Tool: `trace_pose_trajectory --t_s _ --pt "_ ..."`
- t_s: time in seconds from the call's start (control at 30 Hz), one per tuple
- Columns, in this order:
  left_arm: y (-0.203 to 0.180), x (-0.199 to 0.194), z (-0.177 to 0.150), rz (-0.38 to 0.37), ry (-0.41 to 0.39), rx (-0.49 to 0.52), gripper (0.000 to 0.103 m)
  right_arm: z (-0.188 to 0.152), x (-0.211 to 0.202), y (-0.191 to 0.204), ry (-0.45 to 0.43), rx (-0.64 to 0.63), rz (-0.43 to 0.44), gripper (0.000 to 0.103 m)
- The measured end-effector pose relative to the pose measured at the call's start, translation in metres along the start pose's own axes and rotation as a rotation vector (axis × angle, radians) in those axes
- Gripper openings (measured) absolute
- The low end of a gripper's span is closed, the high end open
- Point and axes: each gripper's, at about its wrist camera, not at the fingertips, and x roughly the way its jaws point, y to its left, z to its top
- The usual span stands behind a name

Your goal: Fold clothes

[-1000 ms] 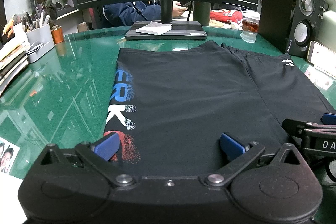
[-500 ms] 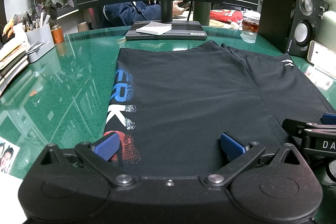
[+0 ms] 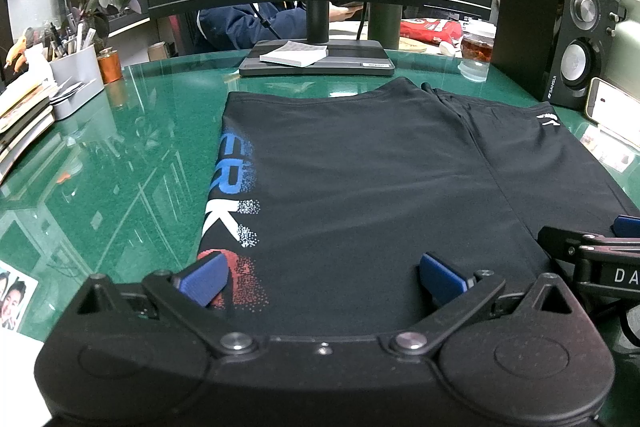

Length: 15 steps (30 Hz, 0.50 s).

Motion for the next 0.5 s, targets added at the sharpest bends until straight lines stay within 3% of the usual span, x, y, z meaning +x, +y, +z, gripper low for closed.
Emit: trace_pose_trajectory --t_s 0.5 --pt "0.0004 -0.0005 -0.0003 0.000 0.000 0.000 0.103 0.0003 -0.0008 -0.0031 0.000 0.000 0.000 0.103"
